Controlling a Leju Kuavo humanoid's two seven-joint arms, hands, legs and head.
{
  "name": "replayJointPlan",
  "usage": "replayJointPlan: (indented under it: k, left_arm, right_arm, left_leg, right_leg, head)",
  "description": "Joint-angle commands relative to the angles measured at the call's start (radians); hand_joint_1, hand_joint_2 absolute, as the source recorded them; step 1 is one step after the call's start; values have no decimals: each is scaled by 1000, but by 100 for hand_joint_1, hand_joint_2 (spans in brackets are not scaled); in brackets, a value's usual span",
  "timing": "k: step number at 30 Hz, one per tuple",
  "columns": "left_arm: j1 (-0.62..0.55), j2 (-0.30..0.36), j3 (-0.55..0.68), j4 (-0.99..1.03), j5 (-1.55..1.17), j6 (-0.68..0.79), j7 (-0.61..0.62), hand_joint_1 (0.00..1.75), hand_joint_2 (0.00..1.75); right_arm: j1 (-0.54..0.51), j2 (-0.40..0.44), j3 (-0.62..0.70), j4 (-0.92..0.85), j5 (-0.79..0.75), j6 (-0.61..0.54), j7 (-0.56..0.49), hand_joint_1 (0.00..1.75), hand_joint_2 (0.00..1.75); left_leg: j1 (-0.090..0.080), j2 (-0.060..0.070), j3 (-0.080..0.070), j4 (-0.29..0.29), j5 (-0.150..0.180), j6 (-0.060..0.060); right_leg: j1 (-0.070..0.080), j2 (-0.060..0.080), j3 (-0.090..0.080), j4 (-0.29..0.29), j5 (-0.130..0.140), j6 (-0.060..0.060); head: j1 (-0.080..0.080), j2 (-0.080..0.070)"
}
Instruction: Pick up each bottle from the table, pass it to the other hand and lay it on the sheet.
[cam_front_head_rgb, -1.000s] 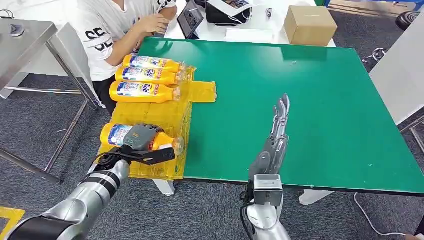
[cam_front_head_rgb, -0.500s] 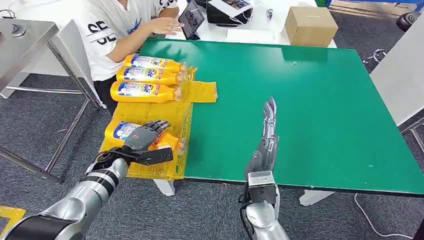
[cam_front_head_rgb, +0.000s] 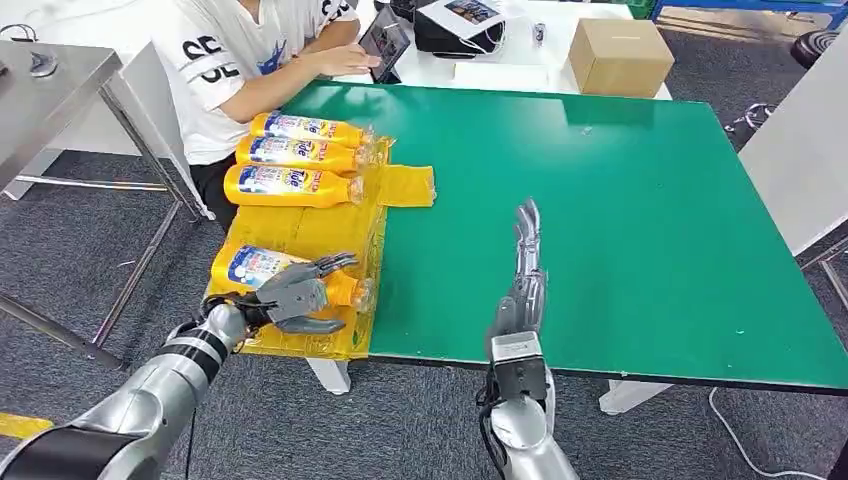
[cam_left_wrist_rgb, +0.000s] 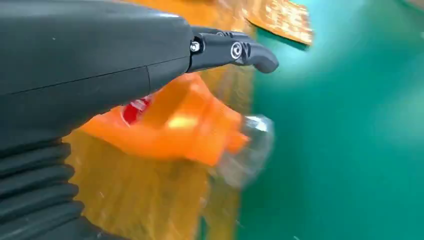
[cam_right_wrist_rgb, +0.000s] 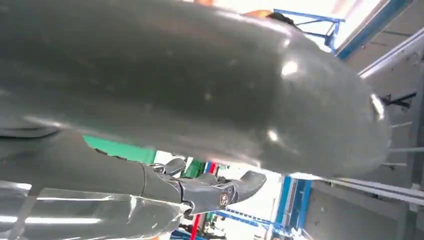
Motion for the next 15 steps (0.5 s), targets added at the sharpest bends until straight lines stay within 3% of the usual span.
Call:
replayJointPlan:
  k: [1,4,5,7,12,13,15]
  left_arm:
    - [121,-68,182,-137,262,75,-52,0,0]
    - [169,-182,275,-405,410,418,-51,0,0]
    - [233,-193,224,-648,463,699,-52,0,0]
    - [270,-182,197,-830,549,827,-52,0,0]
    - [270,-182,197,-830,549,827,-52,0,0]
    - [270,-182,197,-830,549,827,-52,0,175]
    - [312,-199,229,-941,658,804,-52,0,175]
  right_arm:
    - [-21,-1,-18,93,11,15,1,0,0]
    - [-2,25,-24,97,44,19,1,0,0]
    - [-1,32,-15,104,71,10,12,0,0]
    - [-1,38,3,121,95,-3,30,0,0]
    - [-1,38,3,121,95,-3,30,0,0]
    - [-1,38,3,121,95,-3,30,0,0]
    - [13,35,-10,117,106,-25,32,0,0]
  left_leg:
    - [0,3,5,-2,-1,-1]
    - [1,-1,4,-2,-1,-1]
    - [1,-2,0,0,-1,-1]
    - [2,-3,-2,3,-3,-1]
    - [1,3,-4,0,-1,-1]
    - [2,2,-1,0,-3,-2]
    - [1,2,-4,0,-2,-2]
  right_leg:
    - [0,4,3,-2,0,-1]
    - [1,0,3,-2,-1,-1]
    - [1,-2,-1,-1,-1,-1]
    - [2,-2,-3,1,-3,-1]
    - [1,3,-5,-1,-1,-1]
    - [1,4,-3,-1,-2,-2]
    - [1,3,-5,-1,-1,-1]
  head:
    - [0,0]
    - [0,0]
    - [0,0]
    - [0,0]
    - [0,0]
    - [0,0]
    - [0,0]
